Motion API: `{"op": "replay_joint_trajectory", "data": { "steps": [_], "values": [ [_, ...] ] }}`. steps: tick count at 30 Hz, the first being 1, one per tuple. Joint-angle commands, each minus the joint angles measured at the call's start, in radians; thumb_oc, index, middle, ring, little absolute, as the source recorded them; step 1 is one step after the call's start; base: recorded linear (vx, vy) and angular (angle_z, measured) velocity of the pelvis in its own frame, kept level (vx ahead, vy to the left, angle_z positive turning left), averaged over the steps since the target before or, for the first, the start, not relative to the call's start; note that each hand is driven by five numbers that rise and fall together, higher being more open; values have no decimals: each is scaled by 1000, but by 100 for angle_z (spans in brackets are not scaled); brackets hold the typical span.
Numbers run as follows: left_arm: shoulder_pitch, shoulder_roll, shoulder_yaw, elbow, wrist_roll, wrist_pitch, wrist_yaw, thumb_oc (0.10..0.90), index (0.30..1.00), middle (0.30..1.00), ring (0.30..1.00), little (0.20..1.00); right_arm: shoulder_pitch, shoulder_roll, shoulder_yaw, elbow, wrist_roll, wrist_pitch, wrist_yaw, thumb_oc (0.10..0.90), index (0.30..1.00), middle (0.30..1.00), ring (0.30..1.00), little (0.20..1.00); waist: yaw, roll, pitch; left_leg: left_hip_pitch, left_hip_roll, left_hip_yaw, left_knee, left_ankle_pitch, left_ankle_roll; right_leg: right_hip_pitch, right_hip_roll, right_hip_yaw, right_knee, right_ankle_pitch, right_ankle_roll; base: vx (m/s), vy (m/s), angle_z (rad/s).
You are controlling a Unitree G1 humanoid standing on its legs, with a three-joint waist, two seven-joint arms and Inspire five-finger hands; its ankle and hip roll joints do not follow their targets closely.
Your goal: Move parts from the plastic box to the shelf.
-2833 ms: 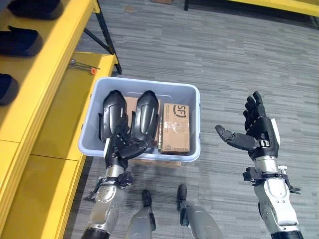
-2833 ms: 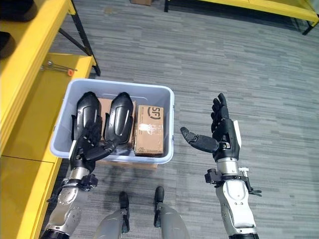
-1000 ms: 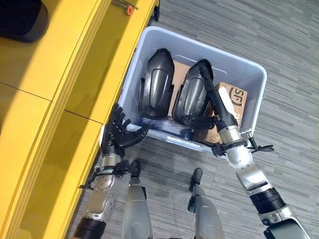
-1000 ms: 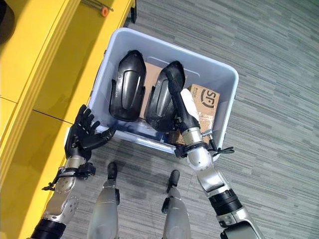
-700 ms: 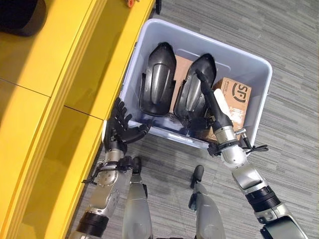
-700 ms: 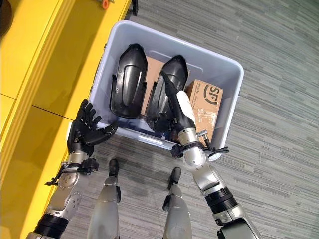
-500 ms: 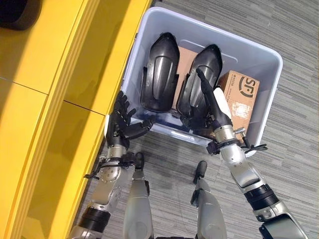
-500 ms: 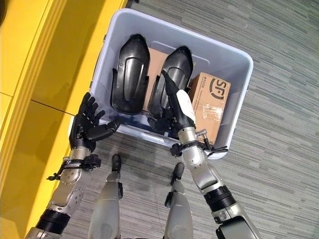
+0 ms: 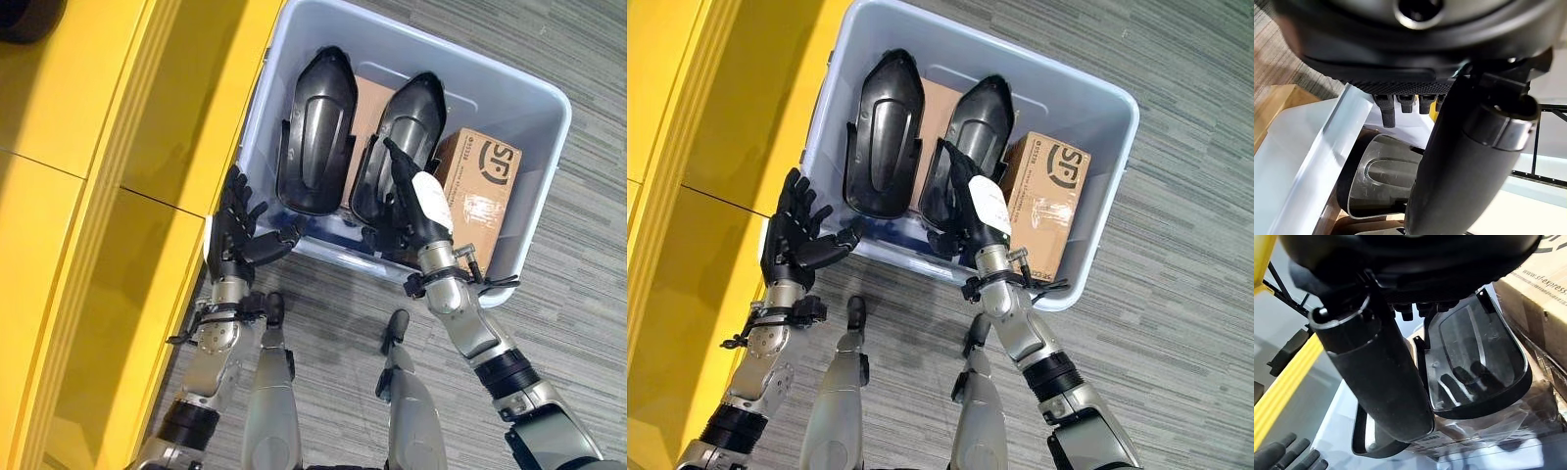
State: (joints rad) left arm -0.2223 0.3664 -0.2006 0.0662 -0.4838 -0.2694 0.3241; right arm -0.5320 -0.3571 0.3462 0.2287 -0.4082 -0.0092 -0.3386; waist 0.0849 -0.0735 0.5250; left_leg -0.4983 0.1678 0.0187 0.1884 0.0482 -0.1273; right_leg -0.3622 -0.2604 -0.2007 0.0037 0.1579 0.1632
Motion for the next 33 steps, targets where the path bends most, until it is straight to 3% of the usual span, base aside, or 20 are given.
{"op": "replay_joint_trajectory", "data": {
  "steps": [1,14,33],
  "values": [
    [28,-12,12,-106,39,-49,26,900,1000,1000,1000,1000,-105,-25,-27,-57,-61,-31,-81,900,1000,1000,1000,1000,-3,27,-5,-32,-4,70,-1,-24,67,86,-78,-34,94,-88,17,0,0,0],
    [3,-15,-20,-110,26,-63,43,900,1000,1000,1000,1000,-220,-14,-8,128,-37,4,-154,900,1000,1000,1000,1000,5,56,-5,-113,-17,63,-3,-15,68,13,-78,-41,101,-92,15,2,0,1],
    [-15,-16,-52,-108,13,-66,56,900,1000,1000,1000,1000,-336,28,54,331,57,10,-159,900,1000,1000,1000,1000,21,89,-5,-207,-30,49,4,-9,74,-90,-76,-43,141,-108,8,-3,6,3]
  ]
}}
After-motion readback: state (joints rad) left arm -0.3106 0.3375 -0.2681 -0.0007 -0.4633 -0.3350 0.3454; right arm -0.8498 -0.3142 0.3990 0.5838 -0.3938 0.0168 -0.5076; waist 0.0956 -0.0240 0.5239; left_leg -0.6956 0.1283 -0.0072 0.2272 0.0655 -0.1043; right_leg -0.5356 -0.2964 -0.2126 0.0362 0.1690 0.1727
